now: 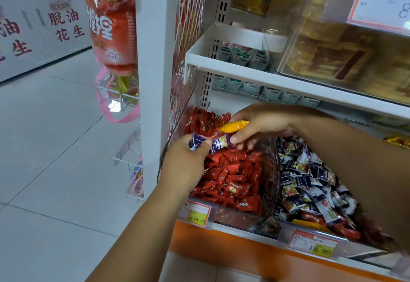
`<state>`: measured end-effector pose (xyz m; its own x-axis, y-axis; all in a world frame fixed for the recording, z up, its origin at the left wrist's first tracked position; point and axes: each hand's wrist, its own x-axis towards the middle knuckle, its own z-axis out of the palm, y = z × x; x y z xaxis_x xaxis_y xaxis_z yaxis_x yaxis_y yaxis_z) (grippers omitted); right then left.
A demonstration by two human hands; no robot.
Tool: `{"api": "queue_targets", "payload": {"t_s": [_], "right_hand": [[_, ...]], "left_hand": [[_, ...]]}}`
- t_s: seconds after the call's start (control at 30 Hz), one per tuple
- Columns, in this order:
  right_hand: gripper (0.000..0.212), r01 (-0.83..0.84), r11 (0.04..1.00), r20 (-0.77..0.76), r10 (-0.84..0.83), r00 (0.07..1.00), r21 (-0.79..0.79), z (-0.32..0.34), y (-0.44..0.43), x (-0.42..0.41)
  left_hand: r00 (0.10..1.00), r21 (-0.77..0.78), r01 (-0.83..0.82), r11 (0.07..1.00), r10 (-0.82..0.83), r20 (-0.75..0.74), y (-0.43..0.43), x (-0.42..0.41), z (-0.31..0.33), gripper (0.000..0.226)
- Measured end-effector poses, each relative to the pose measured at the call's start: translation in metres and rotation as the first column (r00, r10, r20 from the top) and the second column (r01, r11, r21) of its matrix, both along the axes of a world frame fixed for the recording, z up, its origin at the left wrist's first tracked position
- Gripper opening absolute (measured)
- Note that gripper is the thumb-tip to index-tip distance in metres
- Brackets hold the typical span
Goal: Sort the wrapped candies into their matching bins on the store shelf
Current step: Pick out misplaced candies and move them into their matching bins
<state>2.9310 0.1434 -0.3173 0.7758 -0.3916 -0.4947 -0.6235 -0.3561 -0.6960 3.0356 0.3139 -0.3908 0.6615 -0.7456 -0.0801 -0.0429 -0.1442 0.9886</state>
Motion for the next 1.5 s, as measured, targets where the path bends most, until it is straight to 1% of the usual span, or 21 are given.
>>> {"api": "queue_targets", "payload": {"t_s": [0.07,0.1,0.13,0.2,0.23,0.27,0.3,0.37,0.4,0.5,0.53,0.6,0.73,0.87,1.0,1.1,1.2,1.3,1.37,1.43,1.5], "right_hand": [[0.03,0.014,0.968,-0.034,-0.024,0.999,-0.25,0.006,-0.011,-0.002],[0.033,0.023,0.942,-0.028,-0.034,0.999,-0.335,0.008,-0.016,-0.001],[0.029,0.05,0.93,0.007,-0.051,0.999,-0.363,0.007,-0.022,0.0],[0.008,0.154,0.918,0.115,-0.119,0.986,-0.366,0.0,-0.028,0.007],[0.009,0.199,0.895,0.14,-0.155,0.978,-0.4,-0.007,-0.031,0.013],[0.012,0.209,0.863,0.121,-0.172,0.978,-0.46,-0.015,-0.034,0.02],[0.014,0.173,0.826,0.059,-0.167,0.984,-0.537,-0.022,-0.037,0.027],[0.025,0.032,0.77,-0.09,-0.116,0.989,-0.638,-0.034,-0.038,0.041],[0.032,-0.028,0.772,-0.157,-0.094,0.983,-0.635,-0.037,-0.036,0.045],[0.058,-0.163,0.818,-0.345,-0.046,0.938,-0.552,-0.043,-0.03,0.051],[0.063,-0.175,0.825,-0.375,-0.049,0.926,-0.538,-0.045,-0.03,0.051],[0.063,-0.184,0.809,-0.385,-0.057,0.921,-0.559,-0.05,-0.03,0.051],[0.048,-0.154,0.746,-0.301,-0.064,0.951,-0.647,-0.055,-0.031,0.05],[0.036,-0.033,0.79,-0.159,-0.082,0.984,-0.612,-0.048,-0.033,0.044],[0.019,0.133,0.84,0.057,-0.121,0.991,-0.526,-0.033,-0.032,0.03],[0.004,0.237,0.894,0.22,-0.161,0.962,-0.381,-0.027,-0.028,0.019],[0.003,0.331,0.897,0.338,-0.227,0.913,-0.291,-0.019,-0.029,0.015],[0.01,0.325,0.935,0.335,-0.264,0.905,-0.143,-0.014,-0.029,0.014],[0.008,0.299,0.95,0.304,-0.259,0.917,-0.091,-0.015,-0.026,0.015],[0.022,0.277,0.946,0.243,-0.233,0.942,-0.166,-0.016,-0.024,0.019],[0.026,0.272,0.897,0.174,-0.224,0.959,-0.348,-0.019,-0.03,0.024]], "left_hand": [[1.0,0.032,0.025,0.999,-0.025,-0.001,0.002,0.001,0.003,0.013],[0.999,0.047,0.043,0.998,-0.042,-0.007,0.003,0.001,0.004,0.013],[0.998,0.065,0.06,0.996,-0.06,-0.008,0.005,0.001,0.006,0.014],[0.996,0.091,0.09,0.992,-0.09,-0.003,0.007,0.002,0.007,0.014],[0.995,0.097,0.101,0.99,-0.101,-0.006,0.009,0.002,0.007,0.015],[0.994,0.097,0.109,0.989,-0.108,-0.014,0.01,0.001,0.008,0.014],[0.993,0.091,0.115,0.989,-0.113,-0.024,0.011,0.001,0.008,0.013],[0.992,0.076,0.124,0.989,-0.121,-0.046,0.014,-0.001,0.01,0.012],[0.99,0.068,0.128,0.989,-0.124,-0.061,0.014,-0.002,0.012,0.012],[0.984,0.042,0.13,0.991,-0.123,-0.13,0.015,-0.005,0.016,0.012],[0.981,0.027,0.124,0.992,-0.119,-0.154,0.015,-0.005,0.017,0.011],[0.977,-0.004,0.111,0.994,-0.11,-0.185,0.015,-0.006,0.017,0.009],[0.978,-0.003,0.099,0.995,-0.098,-0.186,0.015,-0.007,0.019,0.007],[0.976,-0.006,0.076,0.997,-0.076,-0.205,0.014,-0.008,0.021,0.009],[0.964,-0.024,0.047,0.999,-0.052,-0.259,0.012,-0.009,0.021,0.01],[0.962,-0.02,0.032,0.999,-0.036,-0.269,0.013,-0.01,0.022,0.013],[0.957,-0.021,0.013,1.0,-0.019,-0.289,0.016,-0.012,0.024,0.016],[0.953,-0.024,0.012,1.0,-0.019,-0.303,0.017,-0.012,0.026,0.019],[0.956,-0.016,0.015,1.0,-0.019,-0.294,0.017,-0.011,0.027,0.019],[0.959,-0.007,0.01,1.0,-0.012,-0.282,0.016,-0.011,0.026,0.019],[0.962,-0.004,0.002,1.0,-0.003,-0.273,0.015,-0.01,0.025,0.018]]}}
